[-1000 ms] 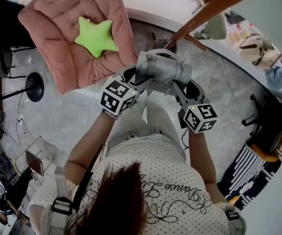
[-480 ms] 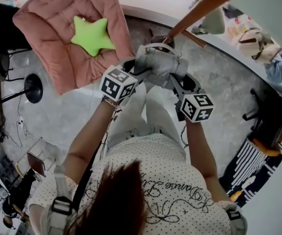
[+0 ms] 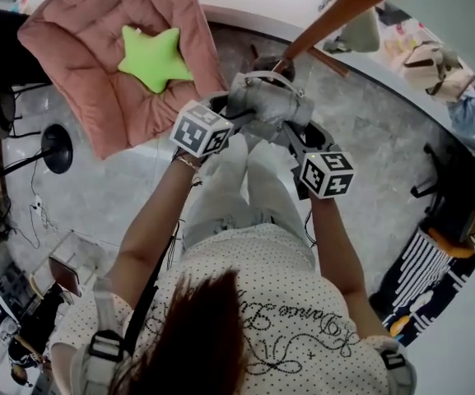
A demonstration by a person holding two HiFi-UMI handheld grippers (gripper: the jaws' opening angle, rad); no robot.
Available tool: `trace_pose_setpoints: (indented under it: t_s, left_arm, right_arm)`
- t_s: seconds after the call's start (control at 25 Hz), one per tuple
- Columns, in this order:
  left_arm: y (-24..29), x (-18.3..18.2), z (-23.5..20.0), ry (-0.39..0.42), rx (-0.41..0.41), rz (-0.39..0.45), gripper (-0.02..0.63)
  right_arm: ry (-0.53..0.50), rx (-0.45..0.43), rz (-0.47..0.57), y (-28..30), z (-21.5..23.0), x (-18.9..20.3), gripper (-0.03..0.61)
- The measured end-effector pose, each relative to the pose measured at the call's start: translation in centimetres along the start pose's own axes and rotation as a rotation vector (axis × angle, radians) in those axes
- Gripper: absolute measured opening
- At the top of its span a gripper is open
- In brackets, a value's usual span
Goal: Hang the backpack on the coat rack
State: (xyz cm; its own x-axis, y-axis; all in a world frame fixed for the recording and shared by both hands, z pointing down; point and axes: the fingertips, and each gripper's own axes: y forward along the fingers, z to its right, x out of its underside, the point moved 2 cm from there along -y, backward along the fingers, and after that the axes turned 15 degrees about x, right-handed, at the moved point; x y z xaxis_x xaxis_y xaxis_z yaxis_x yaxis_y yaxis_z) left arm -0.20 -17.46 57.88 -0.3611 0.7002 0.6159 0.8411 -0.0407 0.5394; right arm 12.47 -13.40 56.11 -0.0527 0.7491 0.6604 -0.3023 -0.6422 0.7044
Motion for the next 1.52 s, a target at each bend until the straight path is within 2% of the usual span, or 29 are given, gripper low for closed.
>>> trace_pose_setpoints:
  t_s: [0.44, 0.84, 1.24, 1.52]
  left_arm:
    - [0.5, 0.1, -0.9, 0.003, -0.007, -0.027, 0.244]
    - [1.5, 0.9, -2.1, -0.031, 0.002, -0.087, 0.249]
    - [2.6, 0.2, -4.4, 0.010, -0.039, -0.148, 0.257]
    - [2.4, -1.4, -4.2, 0.057, -0.054, -0.178, 0.256]
  right_arm:
    - [0.009, 0.008, -0.003, 0.8, 0.3, 0.2, 0.186]
    - [-0.023, 0.012, -0.051, 1.6, 0.5, 1.3, 0.183]
    - [-0.036, 0.021, -0.072, 3.9, 1.4, 1.2, 0.183]
    - [0.018, 0.012, -0.055, 3.9, 1.9, 0.3, 0.181]
